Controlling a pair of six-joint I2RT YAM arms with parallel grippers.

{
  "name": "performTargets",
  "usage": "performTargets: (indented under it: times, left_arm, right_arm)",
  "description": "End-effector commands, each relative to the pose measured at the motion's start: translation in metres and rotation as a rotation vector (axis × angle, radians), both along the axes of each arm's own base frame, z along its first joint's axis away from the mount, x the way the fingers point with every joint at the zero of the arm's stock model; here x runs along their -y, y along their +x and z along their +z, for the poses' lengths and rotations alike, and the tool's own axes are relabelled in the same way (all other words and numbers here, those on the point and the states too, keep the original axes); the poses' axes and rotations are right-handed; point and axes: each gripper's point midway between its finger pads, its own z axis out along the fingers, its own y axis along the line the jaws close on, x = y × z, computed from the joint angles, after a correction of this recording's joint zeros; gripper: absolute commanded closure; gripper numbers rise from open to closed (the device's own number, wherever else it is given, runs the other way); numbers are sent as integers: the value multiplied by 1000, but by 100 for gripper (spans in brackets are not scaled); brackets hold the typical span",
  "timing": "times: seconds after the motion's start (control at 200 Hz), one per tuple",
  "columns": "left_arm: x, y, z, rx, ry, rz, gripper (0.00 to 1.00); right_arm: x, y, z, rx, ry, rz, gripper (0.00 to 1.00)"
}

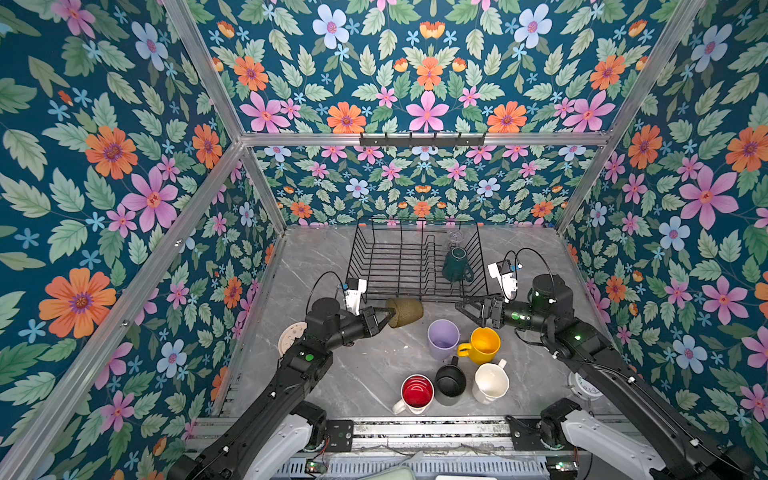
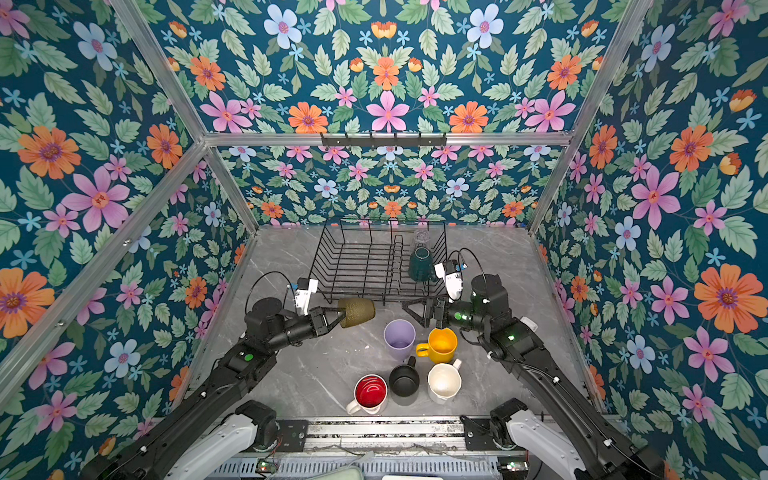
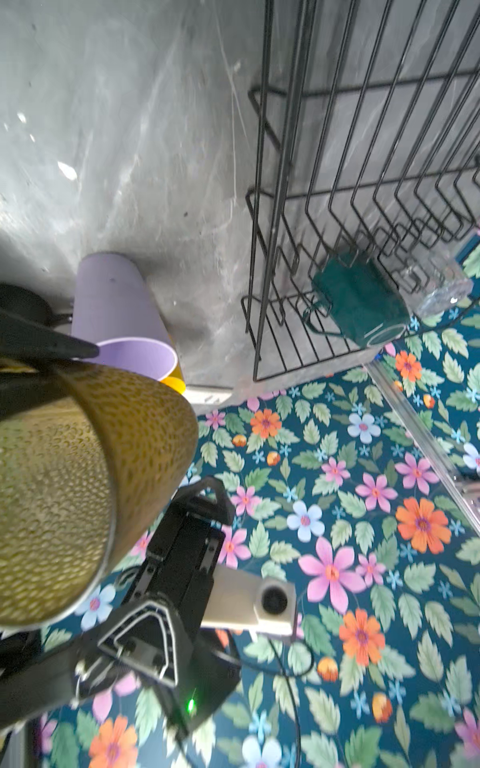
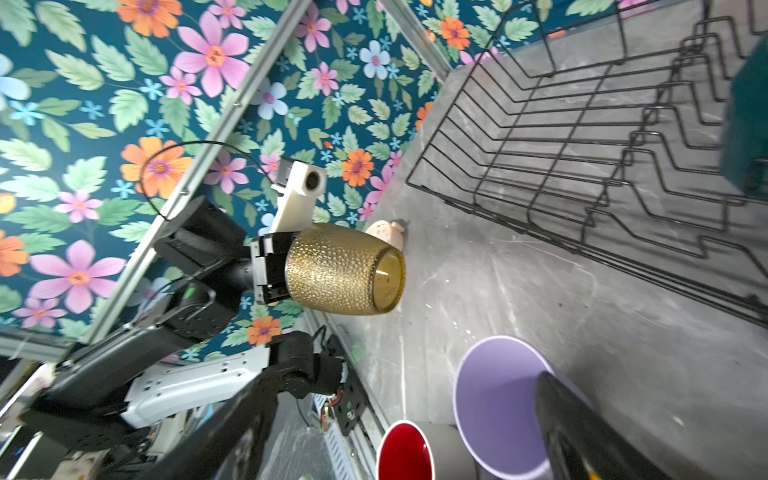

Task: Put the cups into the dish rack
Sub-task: 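Bring the gold tumbler toward the right gripper while the right gripper reaches for it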

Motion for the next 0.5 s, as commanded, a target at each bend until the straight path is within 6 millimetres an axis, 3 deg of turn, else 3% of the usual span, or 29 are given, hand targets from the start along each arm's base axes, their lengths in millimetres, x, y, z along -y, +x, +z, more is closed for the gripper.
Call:
performTargets:
  times: [0.0, 0.495]
  left_arm:
    - [10, -10, 36, 72, -154, -94, 100]
    - [16, -16, 42, 63, -221, -161, 100]
  right_arm:
    - [-12, -10, 27, 57, 113, 101, 4]
    - [-46, -17, 30, 49, 149, 226, 4]
